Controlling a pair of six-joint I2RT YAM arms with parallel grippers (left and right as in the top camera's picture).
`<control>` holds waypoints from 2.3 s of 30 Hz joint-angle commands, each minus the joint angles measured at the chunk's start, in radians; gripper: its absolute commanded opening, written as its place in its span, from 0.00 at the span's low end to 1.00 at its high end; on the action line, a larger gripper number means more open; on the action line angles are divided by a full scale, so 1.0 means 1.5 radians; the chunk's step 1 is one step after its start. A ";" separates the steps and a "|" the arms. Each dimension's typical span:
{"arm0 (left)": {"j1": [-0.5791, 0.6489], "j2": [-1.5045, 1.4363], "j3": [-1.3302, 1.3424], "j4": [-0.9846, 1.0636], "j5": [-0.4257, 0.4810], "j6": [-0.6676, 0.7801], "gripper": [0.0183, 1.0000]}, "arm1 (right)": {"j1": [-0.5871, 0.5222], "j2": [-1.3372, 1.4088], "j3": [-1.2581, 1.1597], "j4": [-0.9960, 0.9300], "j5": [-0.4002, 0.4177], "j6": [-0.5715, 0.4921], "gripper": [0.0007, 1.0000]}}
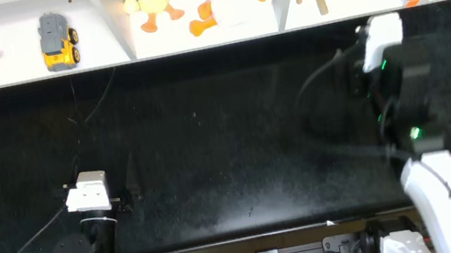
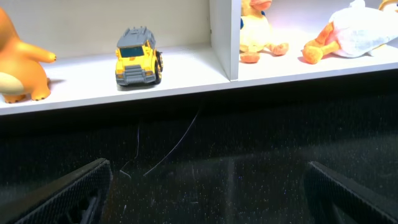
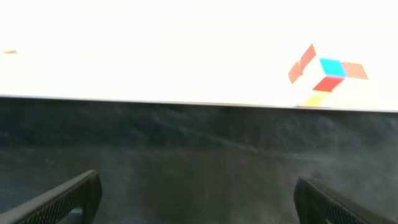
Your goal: Store Toys
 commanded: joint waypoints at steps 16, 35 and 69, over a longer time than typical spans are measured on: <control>-0.006 -0.007 -0.005 0.003 -0.008 0.013 1.00 | 0.025 -0.588 -0.413 0.080 -0.092 0.062 0.99; -0.006 -0.007 -0.005 0.003 -0.008 0.013 1.00 | 0.074 -0.680 -0.447 0.122 -0.057 0.050 1.00; -0.006 -0.007 -0.005 0.003 -0.008 0.013 1.00 | 0.066 -0.680 -0.447 0.122 -0.057 0.050 1.00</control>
